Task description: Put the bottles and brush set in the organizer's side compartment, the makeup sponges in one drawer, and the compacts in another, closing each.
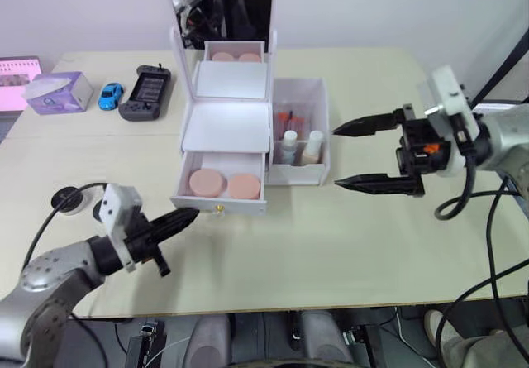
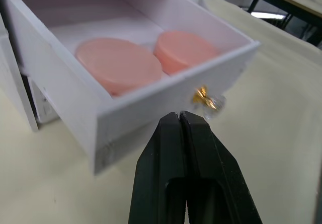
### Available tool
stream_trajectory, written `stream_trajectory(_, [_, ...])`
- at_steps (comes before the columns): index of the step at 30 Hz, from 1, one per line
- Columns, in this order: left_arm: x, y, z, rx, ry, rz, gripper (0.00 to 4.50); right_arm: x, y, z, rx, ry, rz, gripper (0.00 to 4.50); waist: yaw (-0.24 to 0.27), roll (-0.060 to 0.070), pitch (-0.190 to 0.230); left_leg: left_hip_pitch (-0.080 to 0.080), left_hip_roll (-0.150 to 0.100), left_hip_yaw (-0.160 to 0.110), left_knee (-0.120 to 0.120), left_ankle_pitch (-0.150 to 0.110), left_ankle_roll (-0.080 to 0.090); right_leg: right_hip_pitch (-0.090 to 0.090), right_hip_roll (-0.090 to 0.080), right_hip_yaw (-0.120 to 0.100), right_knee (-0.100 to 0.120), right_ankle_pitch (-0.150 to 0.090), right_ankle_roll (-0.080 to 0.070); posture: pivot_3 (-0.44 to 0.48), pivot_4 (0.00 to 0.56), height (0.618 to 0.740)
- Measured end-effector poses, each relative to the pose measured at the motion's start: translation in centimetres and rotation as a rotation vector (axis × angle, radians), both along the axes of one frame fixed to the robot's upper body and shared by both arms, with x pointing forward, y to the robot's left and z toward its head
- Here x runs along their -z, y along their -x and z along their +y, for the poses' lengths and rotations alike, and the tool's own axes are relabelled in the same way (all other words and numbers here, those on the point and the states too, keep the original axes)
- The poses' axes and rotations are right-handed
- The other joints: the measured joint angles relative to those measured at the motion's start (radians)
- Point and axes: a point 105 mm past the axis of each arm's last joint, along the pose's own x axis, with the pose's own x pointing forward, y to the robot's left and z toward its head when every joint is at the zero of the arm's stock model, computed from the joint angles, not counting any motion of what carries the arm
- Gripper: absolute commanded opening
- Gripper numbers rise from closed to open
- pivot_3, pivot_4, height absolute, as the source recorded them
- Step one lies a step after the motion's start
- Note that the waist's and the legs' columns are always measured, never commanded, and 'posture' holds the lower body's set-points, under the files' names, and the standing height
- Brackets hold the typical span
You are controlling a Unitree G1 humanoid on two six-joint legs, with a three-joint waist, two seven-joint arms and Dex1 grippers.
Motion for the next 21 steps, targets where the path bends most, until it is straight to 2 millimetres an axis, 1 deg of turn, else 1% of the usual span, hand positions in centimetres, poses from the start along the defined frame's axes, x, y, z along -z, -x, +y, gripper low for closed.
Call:
stream_trajectory(2, [0.2, -0.6, -0.2, 0.003, -0.006, -0.002, 0.09, 0.3, 0.0, -0.2, 0.021, 0.004, 0.007, 4.50, -0.002, 0.000, 0.000, 0.000, 0.000, 0.000, 0.000, 0.000, 0.000, 0.000, 0.000, 0.000, 0.000, 0.000, 0.000, 0.000, 0.150, 0.740])
stream_trajectory(5, [0.0, -1.7, -0.9, 0.020, -0.019, -0.024, 0.09, 0.0, 0.2, -0.5, 0.045, 0.008, -0.007, 4.50, 0.000, 0.000, 0.000, 0.001, 0.000, 0.000, 0.000, 0.000, 0.000, 0.000, 0.000, 0.000, 0.001, 0.000, 0.000, 0.000, 0.150, 0.740])
stream_trajectory(9, [-0.7, -3.4, -2.3, 0.052, -0.015, -0.070, 0.09, -0.1, 0.4, -0.5, 0.066, 0.015, -0.019, 4.50, 0.002, 0.000, 0.000, 0.001, 0.000, 0.000, 0.000, 0.000, 0.000, 0.000, 0.000, 0.000, 0.001, 0.000, 0.000, 0.000, 0.150, 0.740])
stream_trajectory(11, [-0.9, -3.8, -2.7, 0.062, -0.012, -0.080, 0.09, -0.1, 0.4, -0.5, 0.073, 0.016, -0.021, 4.50, 0.001, 0.000, 0.000, 0.000, 0.000, 0.000, 0.001, 0.000, 0.000, 0.000, 0.000, 0.000, 0.001, 0.000, 0.000, 0.000, 0.150, 0.740])
stream_trajectory(16, [-1.9, -5.5, -2.8, 0.025, -0.028, -0.143, 0.09, -0.3, 0.6, -0.6, 0.100, 0.017, -0.030, 4.50, 0.000, 0.000, 0.000, 0.001, 0.000, -0.001, -0.001, 0.000, 0.000, 0.000, 0.001, 0.000, 0.001, 0.000, 0.000, 0.000, 0.150, 0.740])
stream_trajectory(21, [-3.3, -6.8, -3.6, 0.018, -0.030, -0.212, 0.09, 0.0, 0.8, -0.6, 0.107, 0.018, -0.019, 4.50, 0.002, 0.000, 0.000, 0.000, 0.000, -0.001, 0.000, 0.000, 0.000, 0.001, 0.001, 0.000, 0.001, 0.000, 0.000, 0.000, 0.150, 0.740])
